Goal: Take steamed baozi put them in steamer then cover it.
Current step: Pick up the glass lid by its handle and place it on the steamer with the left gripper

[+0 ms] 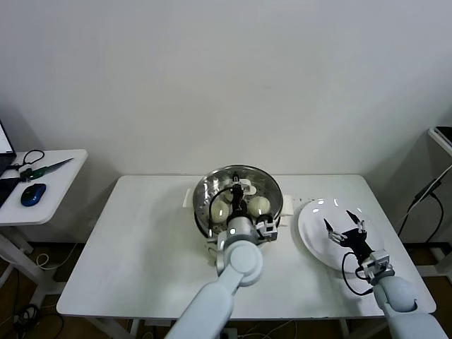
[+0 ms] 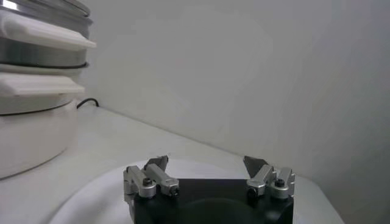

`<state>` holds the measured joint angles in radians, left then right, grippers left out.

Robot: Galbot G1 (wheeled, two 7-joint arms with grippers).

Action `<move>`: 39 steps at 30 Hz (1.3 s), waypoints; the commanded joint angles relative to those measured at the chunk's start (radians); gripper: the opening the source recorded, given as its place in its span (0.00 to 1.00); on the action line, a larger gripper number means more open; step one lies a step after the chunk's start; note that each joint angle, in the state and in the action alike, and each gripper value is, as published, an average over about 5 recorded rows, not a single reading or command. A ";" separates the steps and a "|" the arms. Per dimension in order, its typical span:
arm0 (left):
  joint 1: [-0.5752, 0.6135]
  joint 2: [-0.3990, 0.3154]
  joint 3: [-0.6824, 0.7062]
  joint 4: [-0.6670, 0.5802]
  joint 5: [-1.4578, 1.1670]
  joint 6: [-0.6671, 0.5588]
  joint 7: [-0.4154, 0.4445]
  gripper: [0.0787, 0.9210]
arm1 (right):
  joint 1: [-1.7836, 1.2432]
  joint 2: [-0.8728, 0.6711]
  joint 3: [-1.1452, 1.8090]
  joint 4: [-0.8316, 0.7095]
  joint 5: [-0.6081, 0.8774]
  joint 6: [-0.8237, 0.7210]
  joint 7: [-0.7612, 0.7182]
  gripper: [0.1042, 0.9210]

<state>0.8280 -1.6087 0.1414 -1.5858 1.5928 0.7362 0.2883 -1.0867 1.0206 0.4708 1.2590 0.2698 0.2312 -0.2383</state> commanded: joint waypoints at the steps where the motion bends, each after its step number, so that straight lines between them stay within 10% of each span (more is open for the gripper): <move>1: -0.007 -0.007 0.005 0.027 -0.004 0.049 -0.010 0.08 | 0.000 0.002 0.001 -0.001 -0.002 0.001 0.000 0.88; 39: -0.009 0.024 0.017 0.013 -0.005 0.049 0.026 0.09 | -0.004 0.005 0.013 0.002 -0.012 -0.002 -0.001 0.88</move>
<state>0.8177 -1.5915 0.1553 -1.5517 1.5923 0.7359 0.2852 -1.0907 1.0281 0.4824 1.2592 0.2568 0.2321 -0.2393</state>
